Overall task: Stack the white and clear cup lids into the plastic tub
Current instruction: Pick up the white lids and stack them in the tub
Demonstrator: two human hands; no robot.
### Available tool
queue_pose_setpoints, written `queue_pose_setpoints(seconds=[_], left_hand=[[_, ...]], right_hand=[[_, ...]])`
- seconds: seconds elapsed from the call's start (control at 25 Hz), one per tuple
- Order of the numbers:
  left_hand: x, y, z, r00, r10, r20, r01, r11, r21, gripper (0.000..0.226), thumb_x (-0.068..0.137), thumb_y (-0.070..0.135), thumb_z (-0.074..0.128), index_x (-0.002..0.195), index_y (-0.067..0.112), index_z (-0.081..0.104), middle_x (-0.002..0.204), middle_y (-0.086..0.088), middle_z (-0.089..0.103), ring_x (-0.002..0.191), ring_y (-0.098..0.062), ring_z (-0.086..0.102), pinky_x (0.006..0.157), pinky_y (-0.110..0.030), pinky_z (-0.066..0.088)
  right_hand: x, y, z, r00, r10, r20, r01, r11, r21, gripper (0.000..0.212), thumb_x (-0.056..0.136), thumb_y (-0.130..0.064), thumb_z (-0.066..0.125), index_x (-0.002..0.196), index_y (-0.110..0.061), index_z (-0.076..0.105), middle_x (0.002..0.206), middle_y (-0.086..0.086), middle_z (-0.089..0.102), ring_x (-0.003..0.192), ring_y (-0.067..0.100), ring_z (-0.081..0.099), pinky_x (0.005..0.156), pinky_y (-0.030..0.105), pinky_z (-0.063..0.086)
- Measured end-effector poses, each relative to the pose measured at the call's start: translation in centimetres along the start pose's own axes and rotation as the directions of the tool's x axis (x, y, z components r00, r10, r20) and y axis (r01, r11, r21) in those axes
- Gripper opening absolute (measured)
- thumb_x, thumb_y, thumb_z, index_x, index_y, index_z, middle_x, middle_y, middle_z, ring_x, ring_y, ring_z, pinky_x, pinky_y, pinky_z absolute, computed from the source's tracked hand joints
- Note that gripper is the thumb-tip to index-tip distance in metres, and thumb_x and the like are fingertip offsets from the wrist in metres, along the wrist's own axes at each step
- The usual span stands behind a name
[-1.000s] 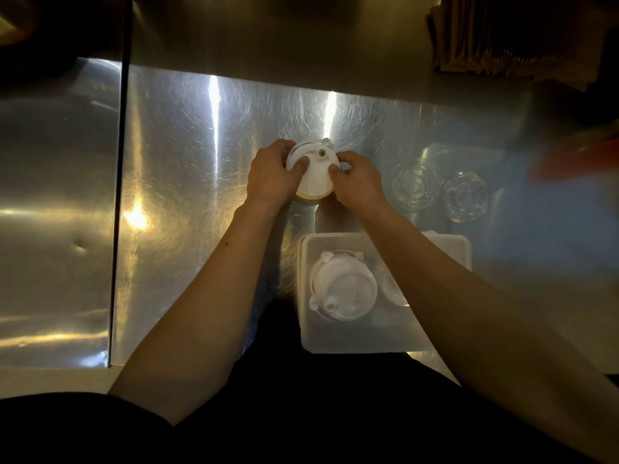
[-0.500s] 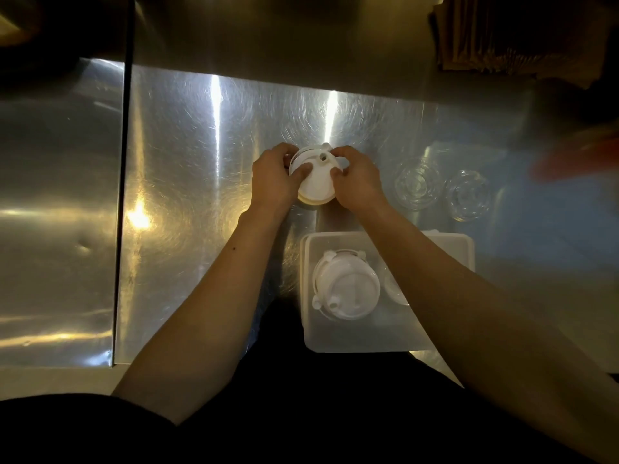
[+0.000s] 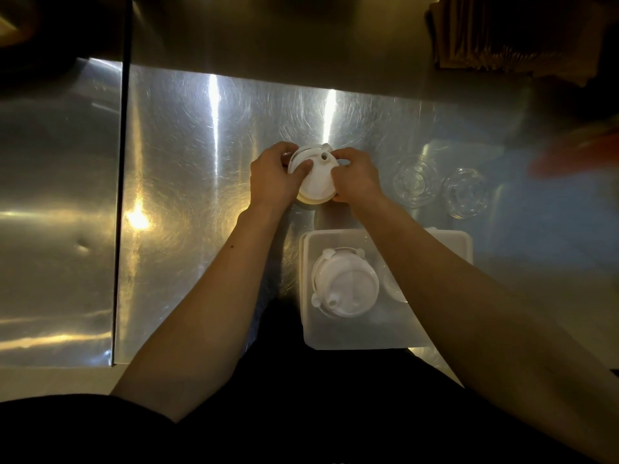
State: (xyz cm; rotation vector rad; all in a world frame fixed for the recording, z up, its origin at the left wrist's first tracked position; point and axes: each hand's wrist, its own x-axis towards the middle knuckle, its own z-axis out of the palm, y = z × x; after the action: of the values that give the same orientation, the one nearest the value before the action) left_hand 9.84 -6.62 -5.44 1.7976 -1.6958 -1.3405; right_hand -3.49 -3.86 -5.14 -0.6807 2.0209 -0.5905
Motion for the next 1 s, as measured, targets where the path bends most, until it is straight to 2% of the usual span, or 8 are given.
queue_pose_setpoints(seconds=[0.08,0.16,0.36,0.52,0.68,0.8,0.92,1.0], left_hand=[[0.2,-0.1,0.0,1.0,0.002,-0.002,-0.002,1.0,0.027,0.036,0.083,0.03,0.071,0.114,0.013,0.067,0.112,-0.007,0.072,0.101,-0.022,0.067,0.087,-0.032,0.054],[0.2,-0.2,0.1,1.0,0.019,-0.005,-0.019,0.999,0.047,0.037,0.083,0.032,0.071,0.115,0.013,0.067,0.113,-0.007,0.072,0.101,-0.023,0.068,0.09,-0.038,0.055],[-0.3,-0.7,1.0,0.999,0.026,-0.047,-0.022,0.995,0.094,0.042,0.084,0.037,0.068,0.12,0.017,0.062,0.12,-0.014,0.057,0.107,-0.027,0.059,0.09,-0.034,0.051],[0.1,-0.6,0.8,0.999,0.033,-0.026,-0.03,0.995,0.1,0.041,0.084,0.037,0.069,0.119,0.015,0.061,0.116,-0.013,0.064,0.104,-0.027,0.063,0.086,-0.036,0.054],[-0.2,-0.5,0.5,1.0,0.023,0.006,-0.024,0.995,0.099,0.042,0.088,0.031,0.064,0.127,0.015,0.06,0.124,-0.014,0.06,0.109,-0.027,0.063,0.096,-0.037,0.053],[-0.8,-0.5,0.3,0.999,0.035,0.023,-0.036,0.997,0.068,0.045,0.09,0.026,0.061,0.132,0.014,0.056,0.127,-0.014,0.057,0.11,-0.026,0.062,0.097,-0.033,0.051],[-1.2,-0.5,-0.1,0.999,0.03,0.011,-0.031,0.998,0.063,0.042,0.092,0.024,0.06,0.132,0.014,0.054,0.128,-0.014,0.056,0.111,-0.024,0.062,0.092,-0.023,0.047],[-1.7,-0.4,-0.4,1.0,0.025,-0.001,-0.025,0.997,0.067,0.041,0.093,0.025,0.059,0.132,0.013,0.055,0.128,-0.014,0.057,0.11,-0.024,0.063,0.089,-0.022,0.046]], right_hand=[[-0.2,0.1,0.1,1.0,-0.009,-0.001,0.009,1.0,-0.003,0.034,0.086,-0.003,0.051,0.115,-0.011,0.066,0.108,0.011,0.066,0.103,0.028,0.064,0.083,0.042,0.059],[-0.5,0.4,0.0,0.997,-0.081,-0.001,0.08,0.994,-0.075,0.033,0.086,-0.002,0.052,0.116,-0.007,0.066,0.114,0.013,0.068,0.106,0.027,0.063,0.078,0.03,0.053],[-0.9,0.9,0.0,0.988,-0.15,-0.027,0.145,0.979,-0.147,0.03,0.087,-0.004,0.055,0.116,-0.007,0.064,0.115,0.013,0.068,0.106,0.025,0.063,0.076,0.022,0.042],[-1.1,0.8,-0.2,0.99,-0.137,-0.021,0.133,0.983,-0.131,0.032,0.088,-0.006,0.055,0.119,-0.009,0.063,0.119,0.012,0.068,0.109,0.024,0.063,0.078,0.024,0.047],[-1.3,0.7,-0.3,0.995,-0.102,-0.015,0.1,0.991,-0.093,0.034,0.09,-0.009,0.056,0.123,-0.008,0.061,0.121,0.013,0.067,0.111,0.025,0.063,0.092,0.033,0.054],[-1.3,1.0,-0.7,0.996,-0.088,-0.003,0.087,0.992,-0.096,0.034,0.089,-0.011,0.059,0.123,-0.008,0.06,0.12,0.012,0.067,0.11,0.025,0.063,0.091,0.029,0.051],[-1.3,1.2,-1.5,0.997,-0.075,-0.006,0.074,0.993,-0.092,0.038,0.088,-0.015,0.062,0.126,-0.011,0.058,0.121,0.013,0.065,0.112,0.026,0.062,0.1,0.039,0.051],[-1.7,1.2,-2.2,0.995,-0.101,-0.005,0.1,0.99,-0.101,0.04,0.09,-0.019,0.062,0.129,-0.015,0.055,0.124,0.011,0.063,0.112,0.024,0.061,0.099,0.04,0.052]])
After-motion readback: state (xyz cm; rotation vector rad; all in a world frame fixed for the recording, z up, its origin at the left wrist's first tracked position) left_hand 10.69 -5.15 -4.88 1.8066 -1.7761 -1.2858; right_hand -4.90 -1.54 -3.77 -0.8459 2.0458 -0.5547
